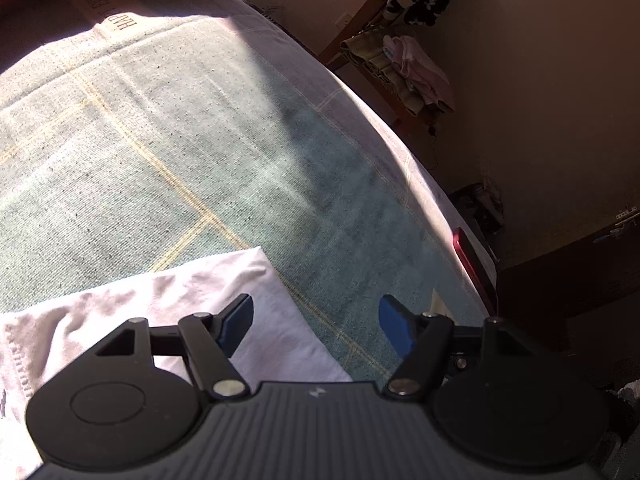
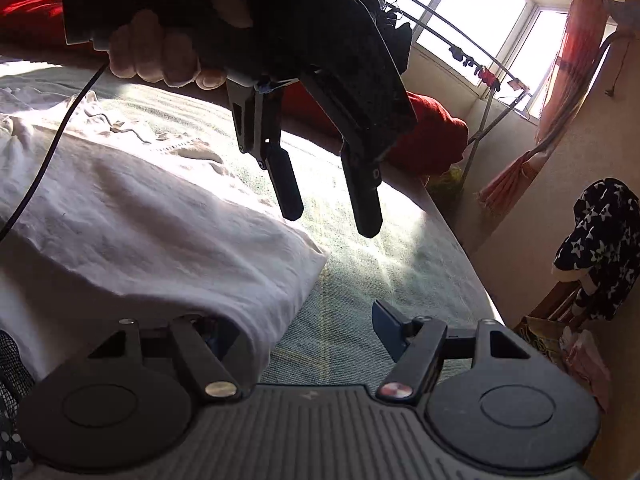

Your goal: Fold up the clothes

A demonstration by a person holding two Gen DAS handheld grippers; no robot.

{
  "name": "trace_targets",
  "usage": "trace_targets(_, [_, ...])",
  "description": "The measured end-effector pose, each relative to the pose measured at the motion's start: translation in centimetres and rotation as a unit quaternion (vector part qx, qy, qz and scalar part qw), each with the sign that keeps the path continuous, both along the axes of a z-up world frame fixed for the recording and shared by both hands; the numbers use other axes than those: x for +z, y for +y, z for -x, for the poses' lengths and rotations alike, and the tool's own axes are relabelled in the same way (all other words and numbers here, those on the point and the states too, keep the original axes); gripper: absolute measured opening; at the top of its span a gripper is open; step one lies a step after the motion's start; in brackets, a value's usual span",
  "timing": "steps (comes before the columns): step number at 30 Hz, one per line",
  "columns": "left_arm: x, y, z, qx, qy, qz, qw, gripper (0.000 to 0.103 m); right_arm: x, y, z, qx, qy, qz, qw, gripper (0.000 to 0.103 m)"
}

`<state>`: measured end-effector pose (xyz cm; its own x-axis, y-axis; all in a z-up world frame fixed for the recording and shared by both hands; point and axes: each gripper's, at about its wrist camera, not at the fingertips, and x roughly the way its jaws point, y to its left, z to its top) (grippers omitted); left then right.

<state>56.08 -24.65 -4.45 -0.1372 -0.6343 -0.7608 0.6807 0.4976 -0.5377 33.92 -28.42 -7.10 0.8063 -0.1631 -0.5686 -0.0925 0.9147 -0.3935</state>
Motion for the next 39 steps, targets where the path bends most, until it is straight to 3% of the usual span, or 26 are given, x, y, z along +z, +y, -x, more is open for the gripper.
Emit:
trace_targets(6, [1.4, 3.3, 3.4, -0.008, -0.069, -0.017, 0.9975, 0.069, 0.3, -0.2, 2.1, 0.022, 0.017, -0.004, 1.000, 0.074])
trace_targets(12, [2.2, 3.1, 8.8, -0.077, -0.128, 0.008, 0.9888, 0.069, 0.2, -1.0, 4.4, 0.035, 0.023, 0.045, 0.998, 0.074])
trace_targets(16, [1.2, 1.9, 10.6, -0.098, -0.128, 0.042, 0.9860, 0.069, 0.3, -2.4, 5.5, 0.028, 0.037, 0.064, 0.997, 0.074])
trace_targets(19, [-1.2, 1.0, 11.1, -0.109, -0.123, 0.003, 0.9864, 0.070, 0.3, -3.4, 6.3, 0.022, 0.048, 0.078, 0.996, 0.074])
trace_targets(21, [-2.8, 1.3, 10.8, -0.094, -0.111, -0.033, 0.9888, 0.068, 0.4, -4.1, 6.8, 0.019, 0.055, 0.088, 0.994, 0.074])
trace_targets(24, [-1.3, 2.8, 10.6, -0.059, -0.089, -0.003, 0.9943, 0.069, 0.6, -4.4, 6.7, 0.013, 0.056, 0.079, 0.995, 0.074])
trace_targets(28, [0.9, 3.6, 11.4, -0.054, -0.086, 0.043, 0.9939, 0.076, 1.0, -4.5, 6.3, 0.006, 0.054, 0.066, 0.996, 0.074])
trace_targets(31, [-1.0, 3.1, 11.9, -0.055, -0.087, -0.006, 0.9947, 0.077, 1.2, -4.4, 5.9, 0.003, 0.055, 0.054, 0.997, 0.074])
trace_targets(35, [-1.7, 5.5, 11.9, 0.000, -0.064, -0.012, 0.9979, 0.074, 1.5, -4.4, 5.3, -0.001, 0.060, 0.040, 0.997, 0.074])
trace_targets(39, [1.7, 12.3, 12.4, 0.117, -0.084, 0.010, 0.9896, 0.074, 1.7, -4.5, 4.9, -0.005, 0.067, 0.033, 0.997, 0.074])
